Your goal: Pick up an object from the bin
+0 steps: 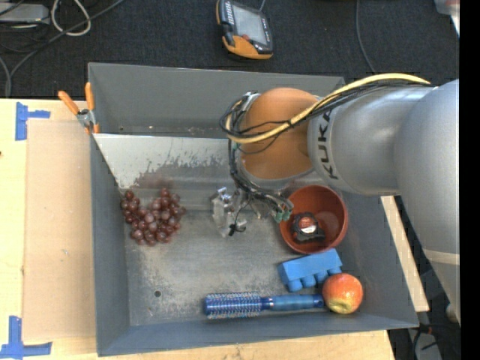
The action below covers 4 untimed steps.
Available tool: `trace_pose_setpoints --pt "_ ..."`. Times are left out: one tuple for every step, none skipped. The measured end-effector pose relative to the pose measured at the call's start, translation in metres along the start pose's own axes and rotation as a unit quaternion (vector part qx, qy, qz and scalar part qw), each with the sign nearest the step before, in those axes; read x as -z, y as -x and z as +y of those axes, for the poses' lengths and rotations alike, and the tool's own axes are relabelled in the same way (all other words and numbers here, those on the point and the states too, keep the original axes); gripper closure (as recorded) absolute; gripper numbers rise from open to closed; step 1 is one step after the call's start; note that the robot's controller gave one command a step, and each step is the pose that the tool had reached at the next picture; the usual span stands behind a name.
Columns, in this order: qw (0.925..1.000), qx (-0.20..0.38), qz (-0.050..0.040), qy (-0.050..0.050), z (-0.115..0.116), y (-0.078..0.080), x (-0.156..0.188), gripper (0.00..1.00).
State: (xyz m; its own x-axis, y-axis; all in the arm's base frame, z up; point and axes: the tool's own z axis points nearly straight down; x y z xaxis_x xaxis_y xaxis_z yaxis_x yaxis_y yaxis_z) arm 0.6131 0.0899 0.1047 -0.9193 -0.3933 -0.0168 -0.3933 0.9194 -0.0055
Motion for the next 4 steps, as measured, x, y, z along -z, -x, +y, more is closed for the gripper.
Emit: trace_pose_setpoints --pt "0.9991 0.042 0.0032 0.001 0.005 -0.106 -0.035 1.0" --pt "0.9933 0.116 -0.0053 -0.001 -0.031 -0.075 -0.034 0.0" --pt "0.9934 0.115 -0.0052 -0.001 -0.031 -0.075 -0.034 0.0" --pt "0.9926 0.121 -0.0072 -0.001 -0.04 -0.073 0.026 0.0"
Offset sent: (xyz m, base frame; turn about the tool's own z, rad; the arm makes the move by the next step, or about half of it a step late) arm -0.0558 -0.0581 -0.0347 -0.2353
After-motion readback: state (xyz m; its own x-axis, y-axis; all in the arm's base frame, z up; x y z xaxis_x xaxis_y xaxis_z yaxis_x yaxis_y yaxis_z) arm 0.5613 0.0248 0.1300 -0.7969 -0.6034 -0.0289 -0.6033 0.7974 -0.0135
